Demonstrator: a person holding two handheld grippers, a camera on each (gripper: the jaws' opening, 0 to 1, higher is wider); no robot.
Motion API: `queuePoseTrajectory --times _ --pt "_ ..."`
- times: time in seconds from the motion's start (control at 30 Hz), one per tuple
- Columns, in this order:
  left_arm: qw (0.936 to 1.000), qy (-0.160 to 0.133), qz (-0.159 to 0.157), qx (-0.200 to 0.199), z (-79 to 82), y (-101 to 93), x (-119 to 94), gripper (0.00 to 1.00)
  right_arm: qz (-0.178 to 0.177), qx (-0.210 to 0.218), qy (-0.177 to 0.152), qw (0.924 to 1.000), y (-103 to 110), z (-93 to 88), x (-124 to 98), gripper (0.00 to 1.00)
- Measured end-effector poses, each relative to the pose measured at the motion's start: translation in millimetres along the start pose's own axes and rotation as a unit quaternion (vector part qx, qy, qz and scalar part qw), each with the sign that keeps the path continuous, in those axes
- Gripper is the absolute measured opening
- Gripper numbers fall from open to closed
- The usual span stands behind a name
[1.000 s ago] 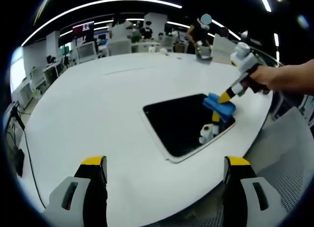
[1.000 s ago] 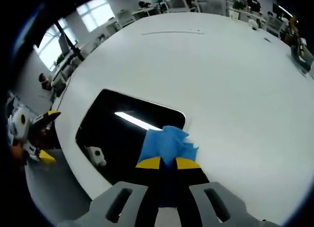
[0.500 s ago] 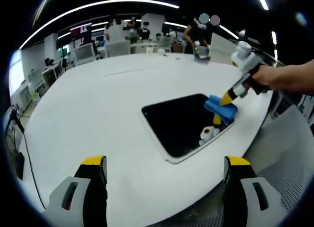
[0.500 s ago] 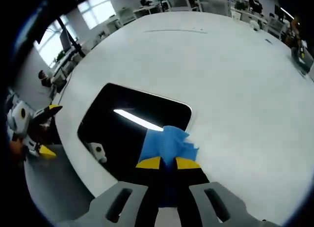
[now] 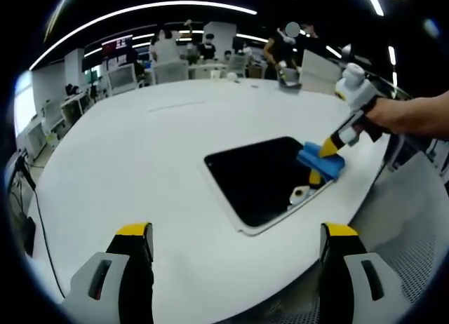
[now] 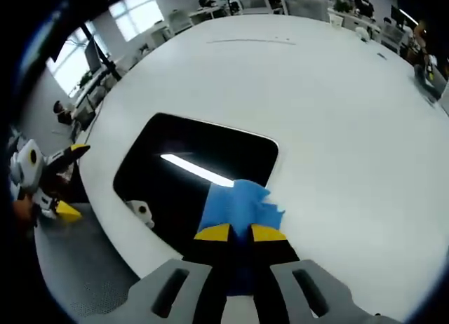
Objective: Wipe the mirror surface with the cleaning cloth until all visible marks leave the cleaned area.
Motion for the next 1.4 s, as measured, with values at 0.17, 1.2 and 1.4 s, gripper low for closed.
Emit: queuePoseTrajectory --times 0.17,1.2,1.4 --pt "1.0000 -0.002 0.000 0.002 0.3 0.4 -0.3 0.99 0.000 0.007 0.001 1.0000 5.1 -4.5 -2.2 0.04" --pt "1.0000 0.001 -0.004 0.001 -0.5 0.4 -0.5 0.99 -0.001 0.015 0.009 0.9998 19.3 -13.6 -4.1 0.04" --pt "1.0000 0.000 -0.003 0.003 -0.2 0.5 -0.5 0.99 0.001 0.013 0.009 0.9999 22.0 -12.3 -3.1 0.04"
Point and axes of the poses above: the point that each gripper's makers call its tool centre point, and the gripper's own axes: x roughly forward along the fingers, y roughly to its left, z roughly out of its top, the point moved 9 cm from there along -x, roughly backward along the fingers, and after that the axes turned 4 degrees about -y, right-handed, at the moved point
